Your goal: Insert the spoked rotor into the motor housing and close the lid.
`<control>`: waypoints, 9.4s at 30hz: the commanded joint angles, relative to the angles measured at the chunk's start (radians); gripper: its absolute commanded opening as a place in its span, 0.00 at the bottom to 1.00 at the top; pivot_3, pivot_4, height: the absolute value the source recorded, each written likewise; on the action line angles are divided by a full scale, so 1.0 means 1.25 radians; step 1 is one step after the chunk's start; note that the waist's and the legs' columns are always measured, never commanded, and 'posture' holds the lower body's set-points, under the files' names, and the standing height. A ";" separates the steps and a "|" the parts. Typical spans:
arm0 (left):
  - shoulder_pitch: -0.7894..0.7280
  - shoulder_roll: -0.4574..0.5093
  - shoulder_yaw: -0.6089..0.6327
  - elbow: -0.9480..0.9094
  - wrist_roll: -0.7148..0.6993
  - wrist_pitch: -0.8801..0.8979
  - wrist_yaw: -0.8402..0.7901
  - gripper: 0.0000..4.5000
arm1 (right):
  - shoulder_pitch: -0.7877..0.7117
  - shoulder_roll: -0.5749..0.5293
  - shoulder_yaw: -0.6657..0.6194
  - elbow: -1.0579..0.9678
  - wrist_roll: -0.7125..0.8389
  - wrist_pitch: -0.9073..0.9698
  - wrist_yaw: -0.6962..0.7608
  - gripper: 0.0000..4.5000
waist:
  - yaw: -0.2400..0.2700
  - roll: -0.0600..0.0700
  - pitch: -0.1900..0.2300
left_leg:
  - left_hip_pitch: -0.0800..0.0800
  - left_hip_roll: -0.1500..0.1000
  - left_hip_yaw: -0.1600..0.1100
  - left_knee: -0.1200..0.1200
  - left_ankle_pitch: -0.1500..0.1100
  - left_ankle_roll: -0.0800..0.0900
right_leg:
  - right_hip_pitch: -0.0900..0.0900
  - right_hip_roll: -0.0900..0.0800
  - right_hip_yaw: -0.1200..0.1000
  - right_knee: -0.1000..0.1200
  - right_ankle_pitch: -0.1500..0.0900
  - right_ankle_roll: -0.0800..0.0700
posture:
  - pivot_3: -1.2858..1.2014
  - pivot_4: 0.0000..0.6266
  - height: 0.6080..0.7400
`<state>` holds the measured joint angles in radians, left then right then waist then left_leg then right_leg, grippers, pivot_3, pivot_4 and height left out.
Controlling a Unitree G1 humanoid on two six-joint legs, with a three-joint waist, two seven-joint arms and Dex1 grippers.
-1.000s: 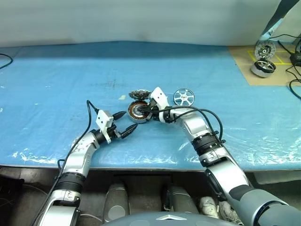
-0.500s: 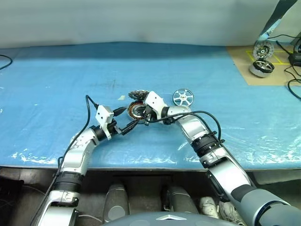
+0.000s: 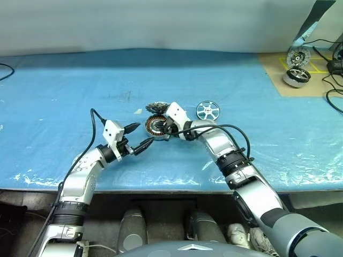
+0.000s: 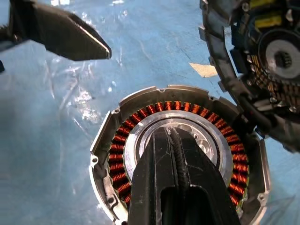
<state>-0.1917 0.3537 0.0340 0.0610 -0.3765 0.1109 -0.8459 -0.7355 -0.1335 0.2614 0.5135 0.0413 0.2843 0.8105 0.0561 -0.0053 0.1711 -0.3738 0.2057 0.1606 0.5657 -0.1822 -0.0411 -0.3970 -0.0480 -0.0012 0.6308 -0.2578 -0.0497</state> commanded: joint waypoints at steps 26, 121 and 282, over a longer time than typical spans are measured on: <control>-0.021 -0.039 -0.003 0.157 0.022 -0.150 -0.048 1.00 | 0.080 -0.311 -0.130 -0.248 0.004 0.111 -0.077 0.60 | 0.009 0.000 0.000 | -0.004 -0.001 0.001 -0.002 0.000 0.000 | -0.003 0.002 0.000 -0.005 0.004 0.006 | 0.52 0.24 1.00; -0.064 -0.046 -0.002 0.206 0.034 -0.193 -0.056 1.00 | 0.007 -0.064 -0.078 -0.184 0.195 0.210 0.003 0.29 | 0.011 0.000 0.000 | -0.003 0.000 0.004 -0.003 0.000 0.000 | -0.003 0.001 0.001 -0.006 0.004 0.005 | 0.52 0.24 1.00; -0.042 0.010 0.067 0.094 -0.043 -0.049 -0.072 1.00 | -0.050 -0.013 -0.036 0.029 0.004 -0.008 -0.009 0.01 | 0.010 0.000 0.000 | -0.007 0.001 0.003 0.001 0.000 0.000 | -0.007 0.001 -0.001 0.001 0.004 0.005 | 0.52 0.24 1.00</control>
<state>-0.2329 0.3599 0.1177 0.2230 -0.4134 0.0451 -0.9364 -0.8155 -0.1496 0.2099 0.5713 0.0524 0.2715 0.8025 0.0684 -0.0056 0.1709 -0.3820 0.2065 0.1645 0.5676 -0.1821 -0.0410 -0.4052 -0.0465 -0.0023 0.6325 -0.2530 -0.0434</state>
